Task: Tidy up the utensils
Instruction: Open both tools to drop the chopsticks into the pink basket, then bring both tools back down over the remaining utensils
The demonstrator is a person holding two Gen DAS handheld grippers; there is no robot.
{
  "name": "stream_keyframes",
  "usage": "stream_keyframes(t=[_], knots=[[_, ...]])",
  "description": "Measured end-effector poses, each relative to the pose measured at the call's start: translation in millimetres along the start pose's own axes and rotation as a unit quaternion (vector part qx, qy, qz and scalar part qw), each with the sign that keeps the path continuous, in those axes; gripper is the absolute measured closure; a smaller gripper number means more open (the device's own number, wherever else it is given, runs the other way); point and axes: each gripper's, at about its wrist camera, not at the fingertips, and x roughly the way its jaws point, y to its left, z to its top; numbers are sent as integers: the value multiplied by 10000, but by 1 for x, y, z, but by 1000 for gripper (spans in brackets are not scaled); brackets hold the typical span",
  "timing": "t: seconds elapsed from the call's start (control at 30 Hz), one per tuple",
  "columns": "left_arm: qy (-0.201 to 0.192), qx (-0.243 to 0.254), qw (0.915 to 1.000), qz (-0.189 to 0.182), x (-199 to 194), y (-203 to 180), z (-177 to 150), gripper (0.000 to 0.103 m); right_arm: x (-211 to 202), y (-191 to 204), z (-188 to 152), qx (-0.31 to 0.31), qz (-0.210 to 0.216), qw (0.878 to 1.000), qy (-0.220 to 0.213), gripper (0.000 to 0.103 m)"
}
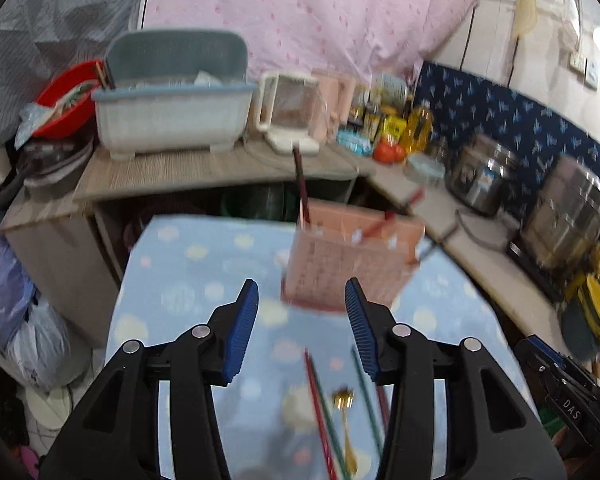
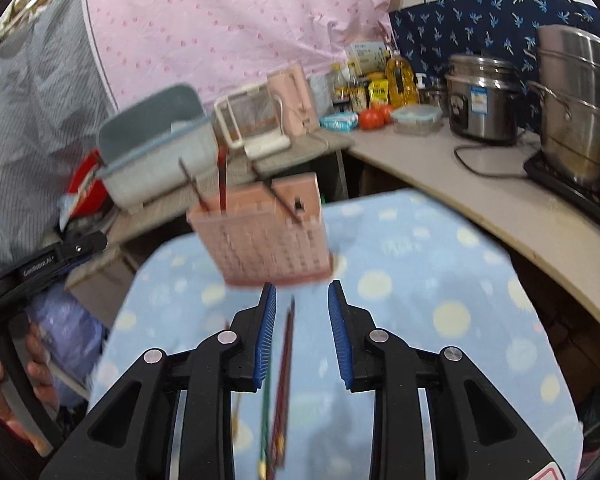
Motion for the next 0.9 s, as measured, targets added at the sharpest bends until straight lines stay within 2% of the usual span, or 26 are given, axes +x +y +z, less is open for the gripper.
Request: stream_keyframes(t=[0.13,0.27,0.43,0.6,0.9], knots=[[550,-61,9984,-115,-1,-1,-62,60,-9,-4,-54,-47,-77,9992,391,76],[1057,9,9941,-228,-3,-9,-116,60,-13,-8,-94,-106,-185,9974,691,76],[1483,200,9884,-275,-3,-20,-162,60,-12,-12,-129,-22,-164,9944,1045,76],[1677,297,9852,-192,5,-27,-186,60,-10,-10,-145,-42,-153,9927,1197,76],[1710,459,9842,49,21,-30,-194,62,-9,-7,-150,-68,-72,9919,1263,76]])
